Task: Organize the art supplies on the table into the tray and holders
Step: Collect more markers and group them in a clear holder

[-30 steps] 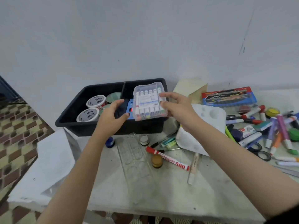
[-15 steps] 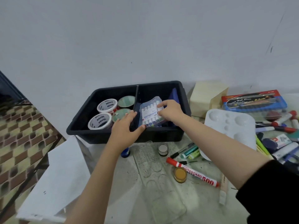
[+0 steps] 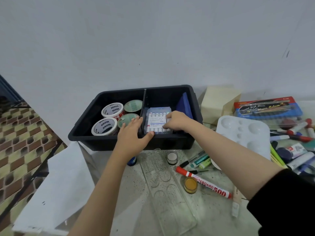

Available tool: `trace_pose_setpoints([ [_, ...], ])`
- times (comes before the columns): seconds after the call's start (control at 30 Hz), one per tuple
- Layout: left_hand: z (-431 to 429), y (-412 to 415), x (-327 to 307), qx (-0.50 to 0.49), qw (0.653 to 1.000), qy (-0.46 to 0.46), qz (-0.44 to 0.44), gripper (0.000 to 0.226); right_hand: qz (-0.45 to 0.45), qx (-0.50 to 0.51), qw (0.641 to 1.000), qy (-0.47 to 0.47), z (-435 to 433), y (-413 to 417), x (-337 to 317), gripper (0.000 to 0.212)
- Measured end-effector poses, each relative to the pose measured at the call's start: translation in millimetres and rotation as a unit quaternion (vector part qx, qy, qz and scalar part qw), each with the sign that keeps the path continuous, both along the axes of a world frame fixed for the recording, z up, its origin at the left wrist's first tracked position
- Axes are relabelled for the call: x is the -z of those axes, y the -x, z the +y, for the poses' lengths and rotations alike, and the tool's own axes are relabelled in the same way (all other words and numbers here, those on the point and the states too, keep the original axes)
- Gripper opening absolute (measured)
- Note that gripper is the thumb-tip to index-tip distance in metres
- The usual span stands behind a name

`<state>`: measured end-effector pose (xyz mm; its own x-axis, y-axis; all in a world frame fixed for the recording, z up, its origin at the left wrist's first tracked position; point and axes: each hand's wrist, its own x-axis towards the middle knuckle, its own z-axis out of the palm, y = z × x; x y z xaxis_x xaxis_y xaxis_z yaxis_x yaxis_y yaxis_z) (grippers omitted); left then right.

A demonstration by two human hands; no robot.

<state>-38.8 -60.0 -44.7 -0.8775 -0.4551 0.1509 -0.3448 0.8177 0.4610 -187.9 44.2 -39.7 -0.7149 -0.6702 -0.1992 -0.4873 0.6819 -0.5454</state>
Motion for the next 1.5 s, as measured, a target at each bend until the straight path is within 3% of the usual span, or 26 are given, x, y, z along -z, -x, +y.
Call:
trace_pose_setpoints([
  [0.1, 4.9, -1.3, -5.3, -0.016, 1.0, -0.015, -0.004, 0.064, 0.014, -0.006, 0.999, 0.045, 5.5, -1.0, -4.0, 0.039],
  [0.2, 5.1, -1.0, -3.7, -0.02, 1.0, -0.018, 0.001, 0.058, 0.035, -0.005, 0.986, 0.16, 26.1, -8.7, -14.3, 0.039],
  [0.4, 39.7, -6.1, 17.7, 0.017, 0.979, 0.076, 0.186, 0.038, 0.095, 0.033, 0.955, 0.278, 115.3, -8.2, -13.0, 0.033],
  [0.5, 76.7, -2.7, 26.6, 0.109, 0.963, 0.087, 0.229, 0.031, 0.16, 0.091, 0.948, 0.259, 171.1, 7.0, -2.4, 0.031],
  [0.6, 116.6, 6.6, 36.7, 0.194, 0.957, 0.04, 0.21, 0.03, 0.204, 0.167, 0.942, 0.206, 223.7, 29.5, 4.7, 0.03],
  [0.83, 176.5, 27.0, 63.8, 0.255, 0.966, 0.014, 0.035, 0.047, 0.201, 0.317, 0.927, 0.022, 304.2, 86.5, 25.8, 0.034],
  [1.0, 181.3, 32.6, 68.3, 0.228, 0.973, 0.025, 0.019, 0.045, 0.087, 0.352, 0.925, 0.113, 319.3, 102.3, 23.7, 0.03],
  [1.17, 184.6, 36.0, 68.0, 0.215, 0.976, 0.019, 0.026, 0.043, 0.017, 0.402, 0.882, 0.245, 321.9, 112.7, 21.7, 0.026],
  [1.37, 189.8, 38.3, 66.5, 0.199, 0.979, 0.009, 0.033, 0.042, 0.044, 0.353, 0.918, 0.172, 318.0, 112.2, 26.6, 0.02],
  [1.5, 193.2, 38.0, 67.8, 0.185, 0.982, 0.006, 0.029, 0.042, 0.093, 0.31, 0.939, 0.118, 315.5, 112.1, 30.4, 0.036],
])
